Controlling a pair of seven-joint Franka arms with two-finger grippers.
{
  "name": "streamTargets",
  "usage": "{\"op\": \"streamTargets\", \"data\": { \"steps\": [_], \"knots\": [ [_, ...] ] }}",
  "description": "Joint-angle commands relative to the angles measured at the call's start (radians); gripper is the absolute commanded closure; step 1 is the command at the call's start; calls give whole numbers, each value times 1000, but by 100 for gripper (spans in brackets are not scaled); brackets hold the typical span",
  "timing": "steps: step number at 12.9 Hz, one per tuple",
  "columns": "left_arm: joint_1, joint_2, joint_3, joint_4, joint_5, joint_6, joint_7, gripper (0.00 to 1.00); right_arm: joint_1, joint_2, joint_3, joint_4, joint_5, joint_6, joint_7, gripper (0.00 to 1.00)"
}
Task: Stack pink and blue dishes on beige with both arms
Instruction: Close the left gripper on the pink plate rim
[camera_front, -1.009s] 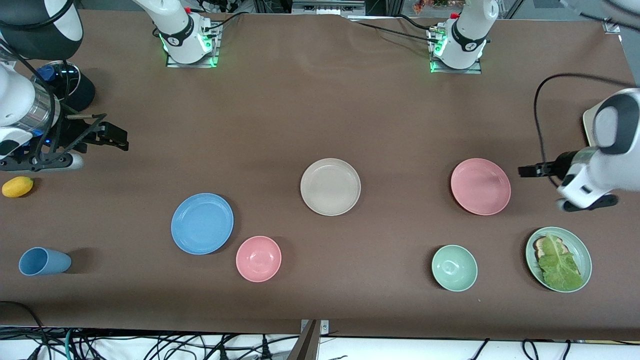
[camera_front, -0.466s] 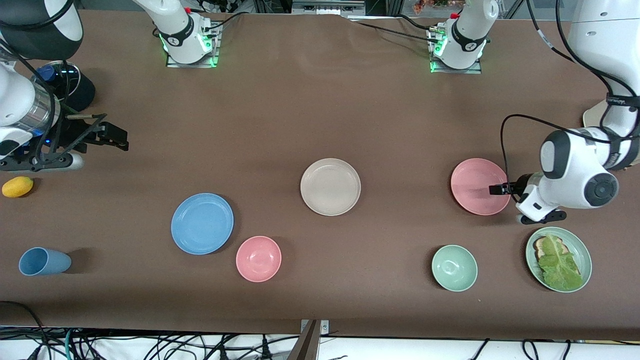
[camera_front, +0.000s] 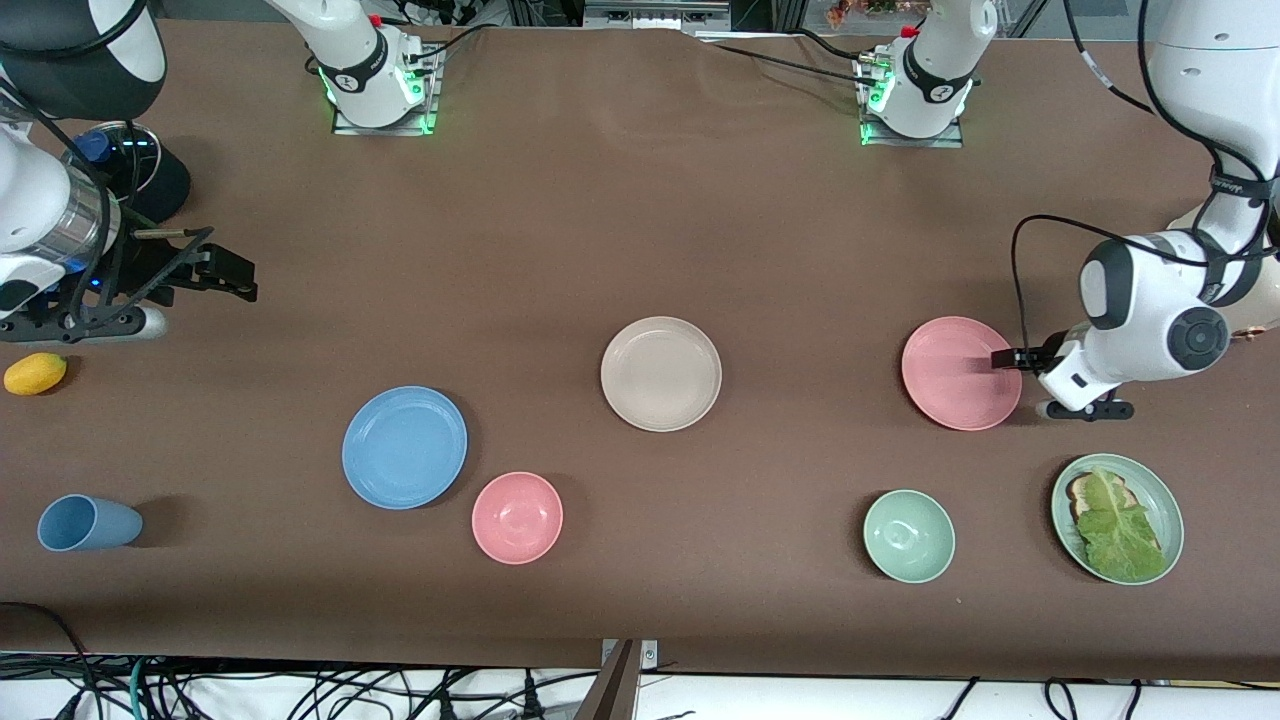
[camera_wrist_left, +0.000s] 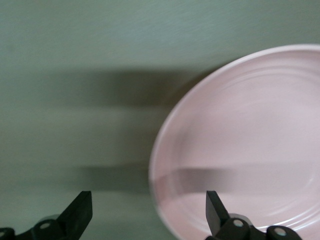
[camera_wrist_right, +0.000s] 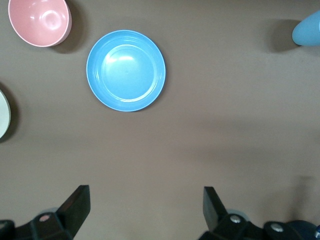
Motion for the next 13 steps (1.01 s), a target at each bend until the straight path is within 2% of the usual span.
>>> {"op": "streamTargets", "data": {
  "steps": [1, 3, 4, 6, 7, 8, 11, 13],
  "knots": [
    [11, -17, -14, -33, -63, 16, 20, 0, -7, -13, 4, -10, 3, 5, -9, 0],
    [12, 8, -14, -25, -84, 16, 29, 11, -7, -13, 4, -10, 3, 3, -10, 0],
    [11, 15, -12, -24, -84, 15, 29, 21, -7, -13, 4, -10, 3, 0, -10, 0],
    [11, 25, -12, -22, -84, 15, 31, 62, -7, -13, 4, -12, 3, -1, -9, 0],
    [9, 28, -12, -21, -83, 15, 29, 92, -7, -13, 4, -12, 5, 0, -9, 0],
    [9, 28, -12, -13, -80, 9, 28, 100, -7, -13, 4, -12, 3, 0, -9, 0],
    [-4, 28, -12, 13, -75, 0, 11, 100, -7, -13, 4, -12, 5, 0, -10, 0],
    [-6, 22, -15, 56, -86, -69, 6, 100, -7, -13, 4, -12, 3, 0, -9, 0]
  ]
}}
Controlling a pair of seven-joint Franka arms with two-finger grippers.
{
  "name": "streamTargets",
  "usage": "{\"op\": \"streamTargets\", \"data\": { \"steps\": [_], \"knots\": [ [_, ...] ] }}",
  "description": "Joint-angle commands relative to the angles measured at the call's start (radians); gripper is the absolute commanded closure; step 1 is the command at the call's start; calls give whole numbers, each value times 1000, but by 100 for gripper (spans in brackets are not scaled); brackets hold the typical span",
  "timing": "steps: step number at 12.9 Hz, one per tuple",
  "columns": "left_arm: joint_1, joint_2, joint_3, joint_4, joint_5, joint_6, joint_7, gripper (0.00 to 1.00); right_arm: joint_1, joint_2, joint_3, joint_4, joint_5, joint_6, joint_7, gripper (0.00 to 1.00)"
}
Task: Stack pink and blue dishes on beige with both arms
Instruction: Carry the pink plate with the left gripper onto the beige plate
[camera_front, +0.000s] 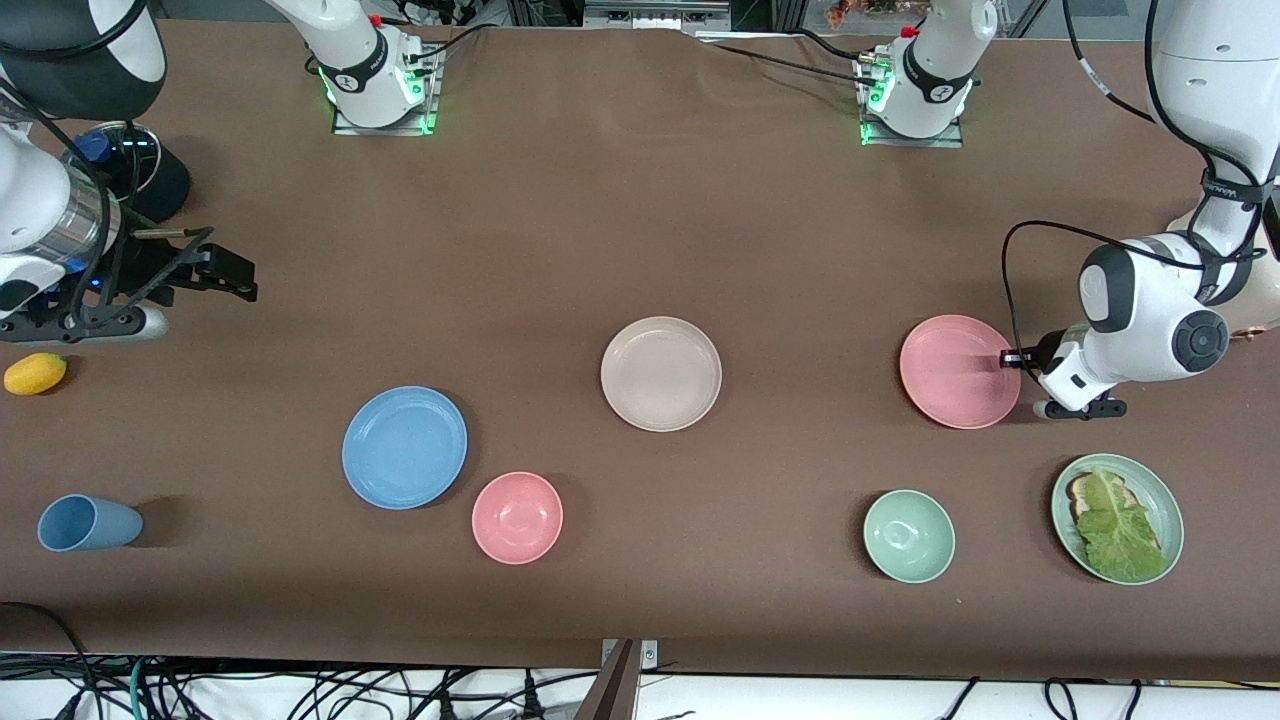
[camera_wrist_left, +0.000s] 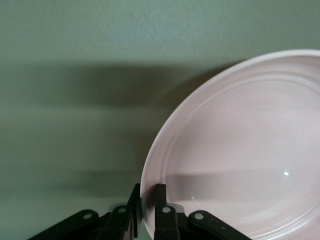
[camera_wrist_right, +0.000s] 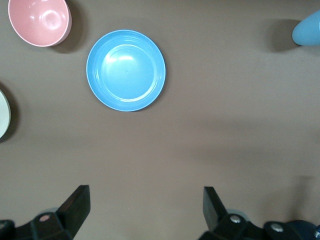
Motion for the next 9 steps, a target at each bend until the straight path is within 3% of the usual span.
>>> {"op": "streamTargets", "data": {
  "steps": [1, 5, 9],
  "knots": [
    [-19, -8, 1, 69, -20, -105, -14, 100, -7, -13, 4, -11, 3, 1, -10, 0],
    [-20, -22, -100, 251, -75, -383, -164, 100, -7, -13, 4, -11, 3, 4, -9, 0],
    [-22, -34, -241, 299, -153, -414, -357, 100, -7, -13, 4, -10, 5, 7, -10, 0]
  ]
}}
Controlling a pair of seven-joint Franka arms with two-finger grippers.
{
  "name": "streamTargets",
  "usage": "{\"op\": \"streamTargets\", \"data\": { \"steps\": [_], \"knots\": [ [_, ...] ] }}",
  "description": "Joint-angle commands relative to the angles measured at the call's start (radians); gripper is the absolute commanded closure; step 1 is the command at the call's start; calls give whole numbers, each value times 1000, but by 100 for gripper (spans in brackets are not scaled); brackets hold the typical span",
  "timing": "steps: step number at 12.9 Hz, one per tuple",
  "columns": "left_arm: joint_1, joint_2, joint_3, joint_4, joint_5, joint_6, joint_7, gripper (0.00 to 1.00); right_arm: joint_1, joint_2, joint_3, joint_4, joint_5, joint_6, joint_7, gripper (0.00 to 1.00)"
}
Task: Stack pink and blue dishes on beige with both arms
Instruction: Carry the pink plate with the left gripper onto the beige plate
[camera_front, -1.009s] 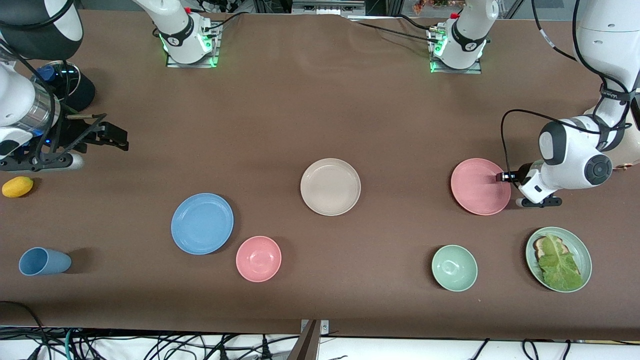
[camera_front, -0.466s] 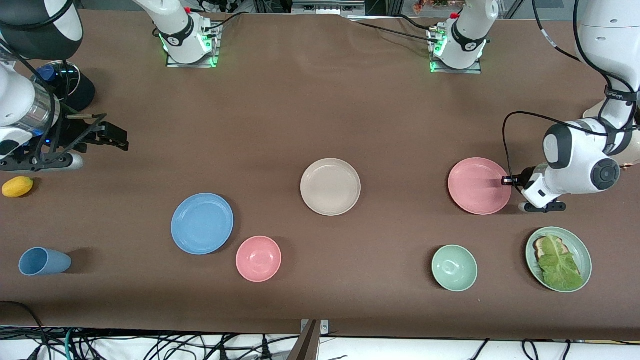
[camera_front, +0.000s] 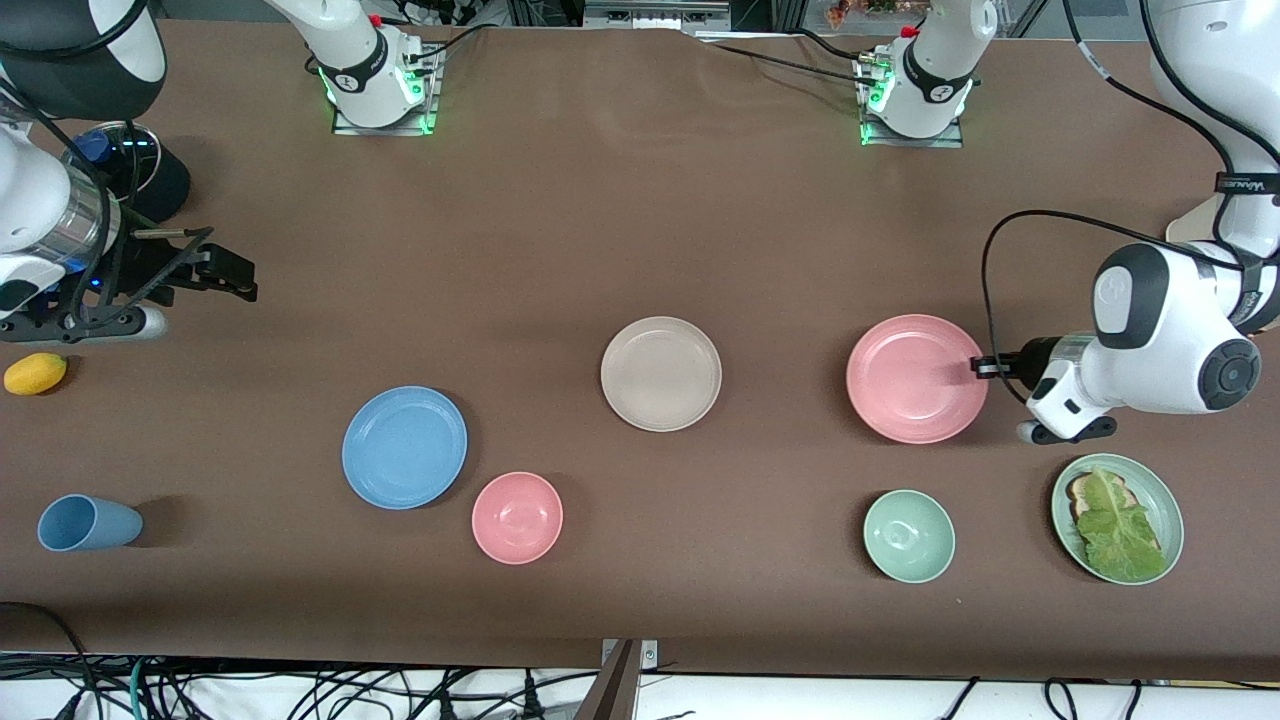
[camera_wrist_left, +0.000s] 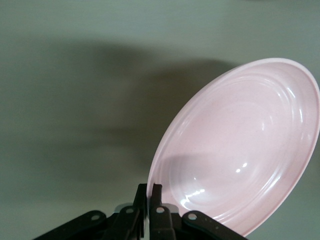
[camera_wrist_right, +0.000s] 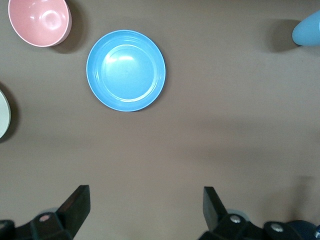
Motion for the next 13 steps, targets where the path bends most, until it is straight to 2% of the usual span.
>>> {"op": "streamTargets", "data": {
  "steps": [1, 3, 6, 9, 13],
  "knots": [
    [-2, -5, -90, 26, -47, -24, -148, 100, -7, -13, 4, -10, 3, 3, -10, 0],
    [-36, 21, -150, 70, -79, -15, -258, 100, -7, -13, 4, -10, 5, 5, -10, 0],
    [-176, 90, -148, 133, -84, 2, -349, 100, -7, -13, 4, -10, 5, 3, -10, 0],
    [-296, 144, -148, 146, -81, 113, -456, 100, -7, -13, 4, -10, 5, 2, -10, 0],
    [-381, 198, -145, 147, -77, 203, -550, 100, -7, -13, 4, -11, 5, 2, -10, 0]
  ]
}}
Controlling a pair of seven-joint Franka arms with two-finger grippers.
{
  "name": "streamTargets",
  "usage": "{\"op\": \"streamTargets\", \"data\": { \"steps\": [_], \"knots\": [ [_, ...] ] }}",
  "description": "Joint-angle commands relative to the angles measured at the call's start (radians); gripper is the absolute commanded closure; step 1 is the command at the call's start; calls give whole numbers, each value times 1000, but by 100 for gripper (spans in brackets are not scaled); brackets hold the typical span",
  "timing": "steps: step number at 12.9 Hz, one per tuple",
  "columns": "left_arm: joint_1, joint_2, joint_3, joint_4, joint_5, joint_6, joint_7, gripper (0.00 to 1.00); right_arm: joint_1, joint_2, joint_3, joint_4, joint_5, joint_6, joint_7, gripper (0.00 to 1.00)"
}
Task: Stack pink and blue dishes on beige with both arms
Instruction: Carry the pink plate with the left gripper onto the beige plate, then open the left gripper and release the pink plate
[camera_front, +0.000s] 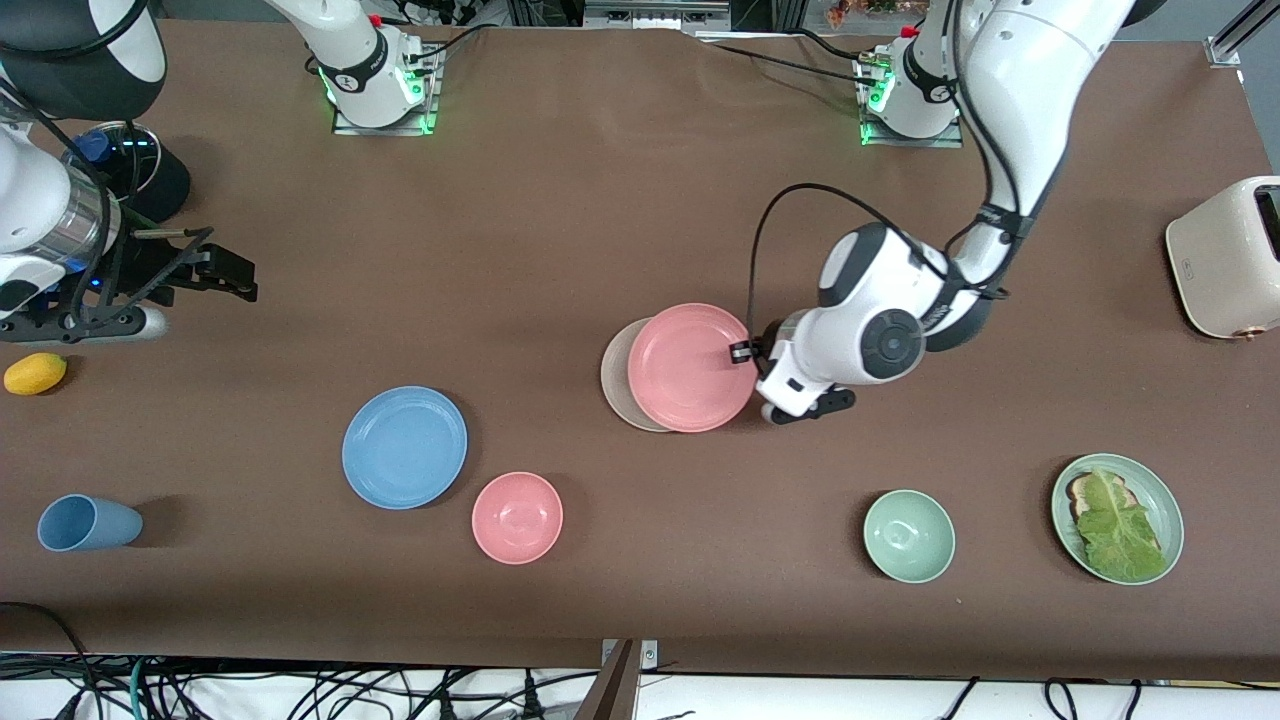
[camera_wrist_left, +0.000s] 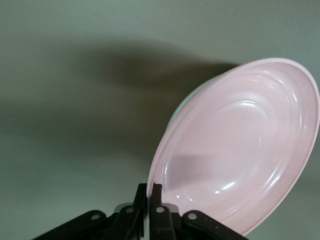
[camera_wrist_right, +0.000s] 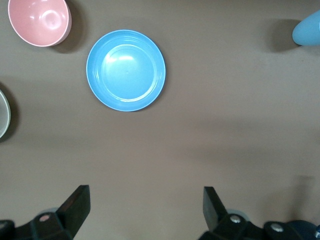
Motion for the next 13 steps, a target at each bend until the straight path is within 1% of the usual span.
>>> {"op": "streamTargets", "data": {
  "steps": [1, 3, 4, 5, 6, 8, 10, 12, 13],
  "knots": [
    [-38, 41, 10, 39, -15, 25, -36, 100, -7, -13, 4, -11, 5, 0, -10, 0],
    [-41, 45, 10, 39, -13, 29, -36, 100, -7, -13, 4, -11, 5, 2, -10, 0],
    [-41, 47, 10, 39, -10, 29, -35, 73, -7, -13, 4, -11, 5, 0, -10, 0],
    [-41, 51, 10, 40, -9, 29, -26, 22, -7, -12, 3, -11, 5, 0, -10, 0],
    [-41, 50, 10, 39, -4, 29, -30, 0, -7, -13, 3, -11, 5, 0, -10, 0],
    [-39, 44, 11, 42, -4, 29, -33, 0, -7, -13, 3, -11, 5, 0, -10, 0],
    [-27, 42, 14, 69, -4, 18, -32, 0, -7, -13, 3, -11, 5, 0, -10, 0],
    [-6, 24, 42, 71, -4, 10, -30, 0, -7, -12, 3, -11, 5, 2, -10, 0],
    [14, 21, 51, 72, 0, -19, -29, 0, -7, -12, 3, -9, 5, 0, -9, 0]
  ]
}}
